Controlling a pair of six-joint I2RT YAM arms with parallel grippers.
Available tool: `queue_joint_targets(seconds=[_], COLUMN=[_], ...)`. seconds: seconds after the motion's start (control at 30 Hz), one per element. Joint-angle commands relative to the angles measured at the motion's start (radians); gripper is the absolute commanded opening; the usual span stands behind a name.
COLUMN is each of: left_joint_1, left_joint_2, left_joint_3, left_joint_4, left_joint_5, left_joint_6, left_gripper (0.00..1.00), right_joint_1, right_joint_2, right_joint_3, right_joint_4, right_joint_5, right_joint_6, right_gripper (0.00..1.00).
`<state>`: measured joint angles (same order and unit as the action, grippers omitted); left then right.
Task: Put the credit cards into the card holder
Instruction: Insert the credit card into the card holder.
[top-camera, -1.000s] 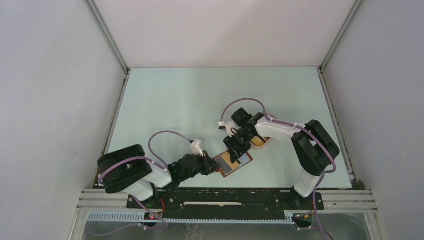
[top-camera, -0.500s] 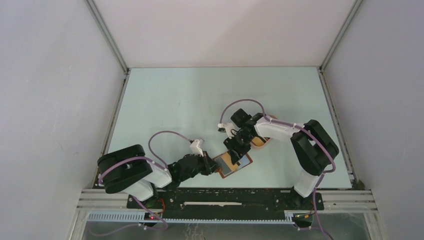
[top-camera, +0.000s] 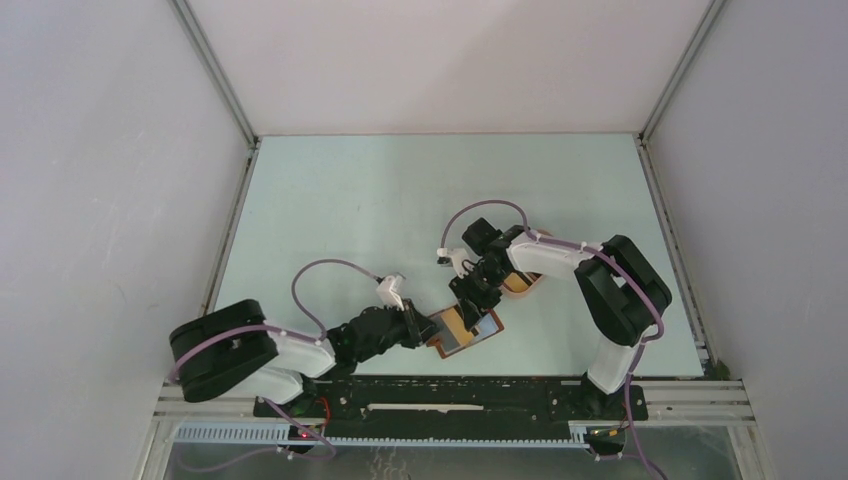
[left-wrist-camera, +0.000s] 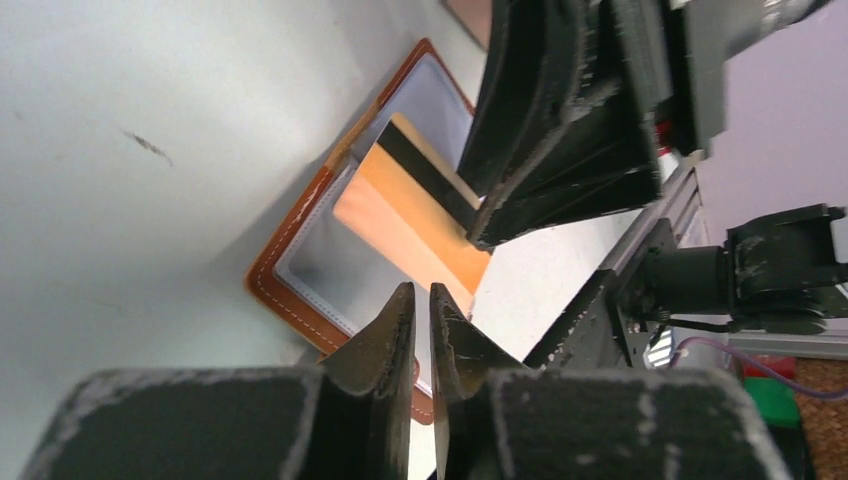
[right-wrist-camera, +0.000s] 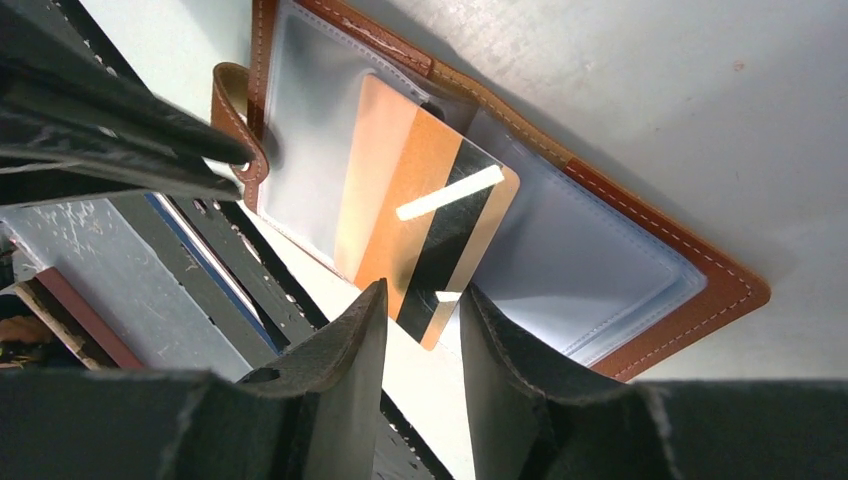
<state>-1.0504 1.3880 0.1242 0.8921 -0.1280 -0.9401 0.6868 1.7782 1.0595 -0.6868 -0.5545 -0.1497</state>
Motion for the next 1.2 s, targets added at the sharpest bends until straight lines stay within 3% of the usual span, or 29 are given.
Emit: queue_joint_targets(seconds=[0.0, 0.23, 0.4, 0.7, 0.9, 1.17], left_joint_1=[0.007, -0.01, -0.019, -0.019, -0.011, 0.01], left_joint_2=[-0.13, -0.321, -0.416, -0.381, -0.26, -0.106], left_joint_3=[-0.014, -0.031, -0.039, -0.058, -0.027, 0.002], left_joint_4=[-0.12, -0.376, -0.521, -0.423, -0.366, -0.237], left_joint_5=[-0.019, -0.011, -0.007, -0.006, -0.025, 0.026], left_joint_6=[0.033, 0.012, -0.033, -0.134, -0.188, -0.197], left_gripper=[0.16, 0.27, 0.42, 0.51, 0.47, 0.29], right_joint_1=[-0.014, -0.015, -0.016, -0.017, -0.015, 0.001], right_joint_2=[0.016, 0.021, 0.022, 0.034, 0.034, 0.036], right_joint_3=[0.028, 0.028, 0.028, 0.033, 0.033, 0.035], right_joint_4=[-0.007, -0.005, -0.002, -0.005, -0.006, -0.011], right_joint_5=[-0.022, -0.033, -0.034, -0.032, -0.037, -0.048], right_joint_6=[0.009, 0.015, 0.016, 0.016, 0.015, 0.015], right_gripper=[0.41, 0.38, 0.38, 0.35, 0.34, 0.33])
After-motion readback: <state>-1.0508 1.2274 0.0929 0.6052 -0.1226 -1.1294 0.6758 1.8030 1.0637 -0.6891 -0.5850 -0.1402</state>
